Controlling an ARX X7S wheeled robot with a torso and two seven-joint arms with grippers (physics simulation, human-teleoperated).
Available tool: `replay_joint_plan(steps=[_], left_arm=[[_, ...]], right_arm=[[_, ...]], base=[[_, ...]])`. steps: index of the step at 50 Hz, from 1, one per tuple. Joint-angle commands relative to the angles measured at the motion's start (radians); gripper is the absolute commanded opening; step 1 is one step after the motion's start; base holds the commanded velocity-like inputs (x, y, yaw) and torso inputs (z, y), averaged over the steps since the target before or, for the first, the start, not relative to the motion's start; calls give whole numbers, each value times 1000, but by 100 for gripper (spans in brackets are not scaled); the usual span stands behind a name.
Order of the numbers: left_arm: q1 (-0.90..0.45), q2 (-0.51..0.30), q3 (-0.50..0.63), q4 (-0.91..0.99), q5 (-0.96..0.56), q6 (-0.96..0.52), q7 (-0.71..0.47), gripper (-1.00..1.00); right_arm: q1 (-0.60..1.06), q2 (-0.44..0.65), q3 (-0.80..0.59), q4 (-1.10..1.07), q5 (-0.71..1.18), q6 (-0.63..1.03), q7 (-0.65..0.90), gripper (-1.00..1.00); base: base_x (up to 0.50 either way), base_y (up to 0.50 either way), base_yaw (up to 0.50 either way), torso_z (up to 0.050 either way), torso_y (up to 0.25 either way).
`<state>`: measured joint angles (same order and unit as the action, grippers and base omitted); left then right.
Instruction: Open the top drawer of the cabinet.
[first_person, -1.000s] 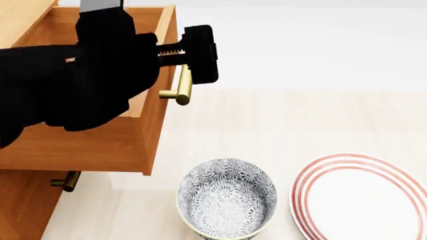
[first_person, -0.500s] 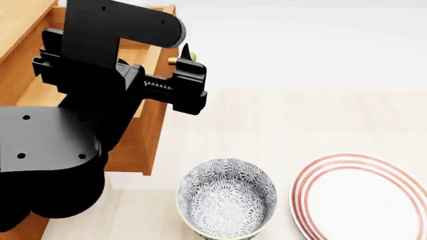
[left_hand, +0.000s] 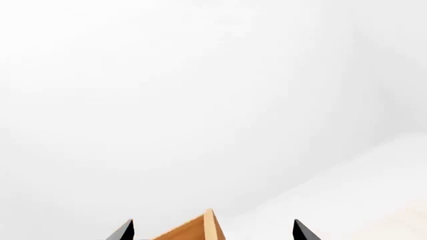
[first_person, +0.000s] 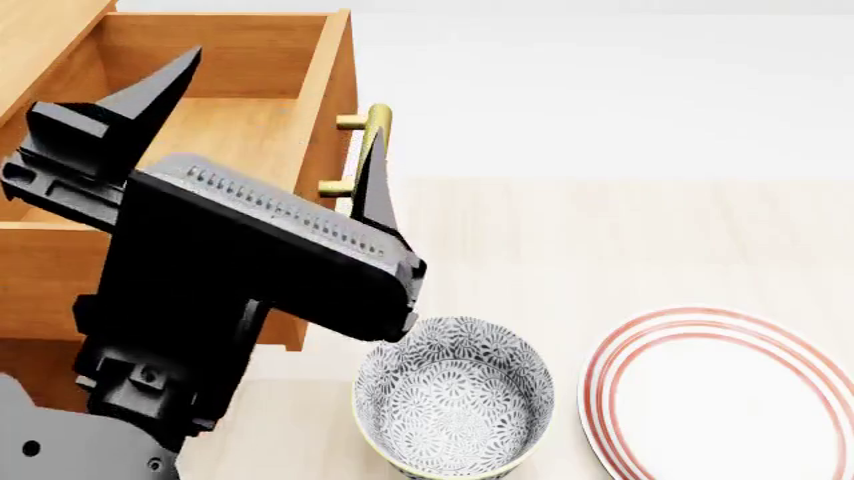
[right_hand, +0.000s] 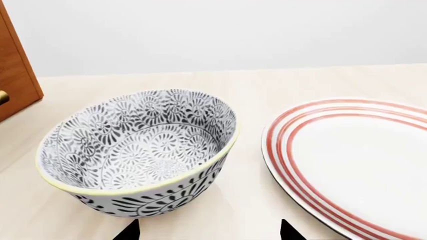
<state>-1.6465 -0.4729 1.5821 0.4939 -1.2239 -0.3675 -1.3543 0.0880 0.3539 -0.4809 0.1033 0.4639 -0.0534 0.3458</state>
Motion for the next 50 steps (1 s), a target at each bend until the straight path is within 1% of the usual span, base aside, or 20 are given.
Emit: replay_joint_plan(steps=[1, 4, 10, 14, 15, 17, 18, 21, 25, 27, 28, 29, 33, 34, 39, 42, 43, 45, 49, 50], left_arm=[[22, 32, 84, 150, 219, -74, -109, 100], [34, 46, 133, 179, 299, -123, -156, 100], [67, 42, 155, 193, 359, -158, -190, 100], [126, 23, 165, 206, 471, -225, -210, 100], [134, 22, 156, 208, 476, -232, -205, 100], [171, 2, 166, 217, 557, -261, -205, 100], [196, -17, 180, 214, 592, -235, -198, 100], [232, -46, 200, 217, 670, -222, -199, 100], [319, -92, 234, 239, 860, -232, -210, 100], [355, -109, 242, 238, 914, -226, -204, 100], [378, -119, 258, 234, 972, -229, -208, 100], [391, -123, 257, 234, 993, -241, -205, 100], [427, -165, 261, 231, 1064, -210, -197, 100], [442, -184, 269, 228, 1102, -200, -203, 100], [506, -229, 300, 206, 1215, -183, -201, 100], [559, -271, 286, 179, 1266, -162, -207, 100], [596, -297, 266, 157, 1288, -134, -211, 100], [642, -317, 230, 129, 1306, -116, -209, 100], [726, -361, 143, 86, 1343, -80, -209, 100], [763, -376, 91, 63, 1351, -53, -213, 100]], right_arm=[[2, -20, 21, 6, -22, -7, -23, 100], [1, -19, 20, 4, -21, -5, -22, 100], [0, -19, 18, 4, -22, -6, -21, 100], [1, -20, 17, 8, -23, -10, -21, 100], [1, -20, 17, 7, -23, -10, -21, 100], [-1, -19, 18, 3, -24, -15, -19, 100], [-2, -18, 19, 0, -23, -14, -18, 100], [-2, -18, 20, 1, -21, -16, -17, 100], [-5, -16, 22, -9, -19, -14, -12, 100], [-4, -19, 23, -1, -20, -24, -14, 100], [-5, -19, 25, -3, -21, -29, -13, 100], [-8, -18, 27, -7, -20, -38, -14, 100], [-18, -19, 37, -17, -36, -97, -16, 100], [-21, -21, 41, -16, -39, -116, -16, 100], [-31, -26, 61, -18, -30, -167, -18, 100], [-45, -24, 78, -33, -26, -200, -13, 100], [-54, -20, 86, -44, -23, -216, -11, 100], [-59, -20, 94, -42, -22, -232, -9, 100], [-72, -17, 110, -43, -33, -264, 4, 100], [-79, -16, 118, -48, -36, -281, 7, 100]], base=[[0, 0, 0, 0, 0], [0, 0, 0, 0, 0], [0, 0, 0, 0, 0], [0, 0, 0, 0, 0], [0, 0, 0, 0, 0], [0, 0, 0, 0, 0], [0, 0, 0, 0, 0], [0, 0, 0, 0, 0], [0, 0, 0, 0, 0], [0, 0, 0, 0, 0], [0, 0, 0, 0, 0], [0, 0, 0, 0, 0], [0, 0, 0, 0, 0], [0, 0, 0, 0, 0], [0, 0, 0, 0, 0], [0, 0, 0, 0, 0], [0, 0, 0, 0, 0], [0, 0, 0, 0, 0], [0, 0, 0, 0, 0], [0, 0, 0, 0, 0]])
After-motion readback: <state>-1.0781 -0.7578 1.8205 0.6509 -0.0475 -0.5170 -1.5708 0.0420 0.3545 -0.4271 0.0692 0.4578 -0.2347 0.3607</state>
